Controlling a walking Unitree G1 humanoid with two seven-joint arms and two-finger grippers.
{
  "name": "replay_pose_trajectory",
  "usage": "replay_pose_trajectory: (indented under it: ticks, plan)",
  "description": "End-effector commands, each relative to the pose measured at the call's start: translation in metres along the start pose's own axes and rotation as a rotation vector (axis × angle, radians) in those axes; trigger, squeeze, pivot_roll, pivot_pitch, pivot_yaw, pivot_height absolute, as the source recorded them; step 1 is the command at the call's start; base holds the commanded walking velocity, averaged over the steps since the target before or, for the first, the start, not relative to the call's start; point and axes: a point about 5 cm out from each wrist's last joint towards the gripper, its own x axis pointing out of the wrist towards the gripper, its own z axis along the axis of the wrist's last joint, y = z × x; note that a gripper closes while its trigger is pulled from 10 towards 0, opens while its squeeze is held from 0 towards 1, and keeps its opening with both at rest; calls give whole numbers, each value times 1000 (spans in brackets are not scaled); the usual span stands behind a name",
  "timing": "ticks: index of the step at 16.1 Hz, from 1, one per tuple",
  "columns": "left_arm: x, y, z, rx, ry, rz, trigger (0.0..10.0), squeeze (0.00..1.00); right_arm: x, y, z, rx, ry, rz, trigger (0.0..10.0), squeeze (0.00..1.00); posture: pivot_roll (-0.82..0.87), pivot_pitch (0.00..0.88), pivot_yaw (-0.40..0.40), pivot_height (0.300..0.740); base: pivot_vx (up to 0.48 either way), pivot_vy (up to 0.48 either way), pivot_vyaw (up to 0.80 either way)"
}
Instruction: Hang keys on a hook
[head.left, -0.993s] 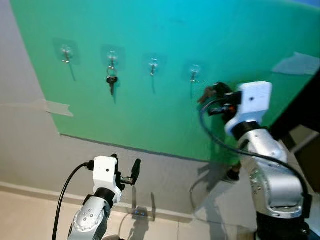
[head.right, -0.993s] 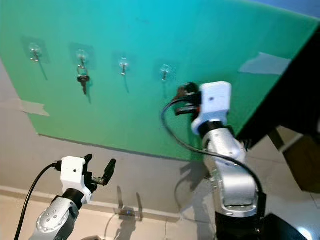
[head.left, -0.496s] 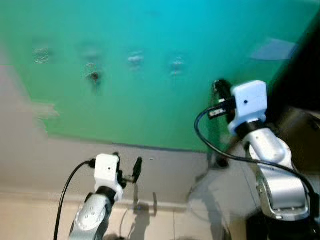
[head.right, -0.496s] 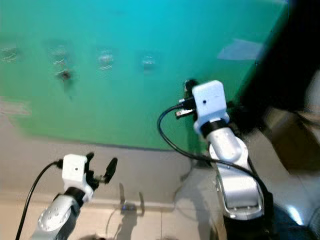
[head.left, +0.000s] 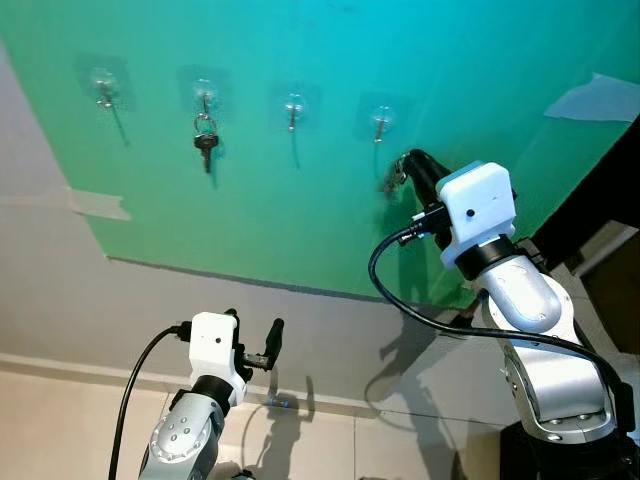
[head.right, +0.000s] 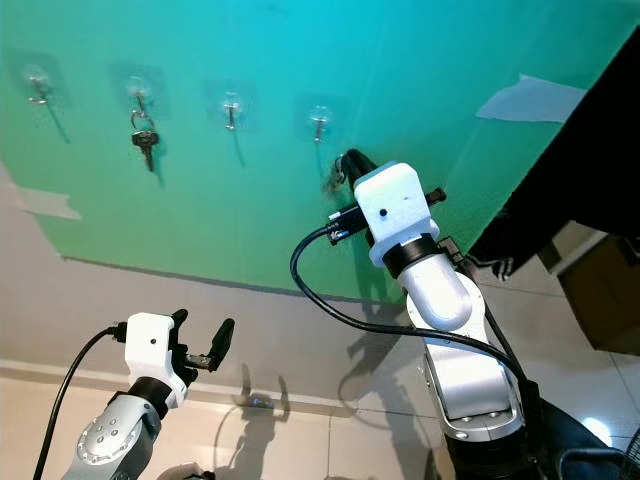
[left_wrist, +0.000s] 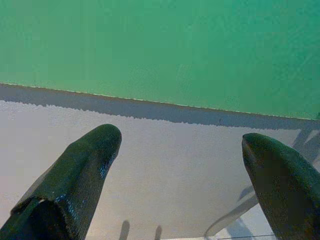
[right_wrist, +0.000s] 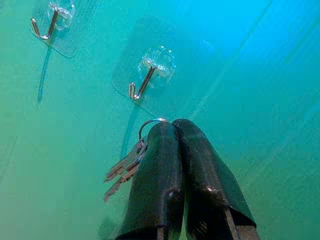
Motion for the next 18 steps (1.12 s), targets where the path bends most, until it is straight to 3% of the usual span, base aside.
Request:
replay_pose_trajectory:
  ticks: [1, 8, 14, 18]
  plan:
    - [1, -5, 0, -4, -3, -11, 10000, 0, -1, -3, 2, -26, -14, 3, 10000, 0, 6, 0, -130, 722, 0, 0, 0]
    - [2, -8, 0, -12, -9, -10, 10000, 0, 11, -4, 9, -157, -92, 25, 10000, 0, 11, 0, -143, 722, 0, 0, 0]
    - [1, -11, 0, -25, -17, 10, 10000, 0, 31, -1, 13, -198, -155, 95, 10000, 0, 37, 0, -179, 722, 0, 0, 0]
    - [-1, -9, 0, -25, -19, 23, 10000, 0, 41, 3, 3, -219, -154, 138, 10000, 0, 51, 0, -184, 722, 0, 0, 0]
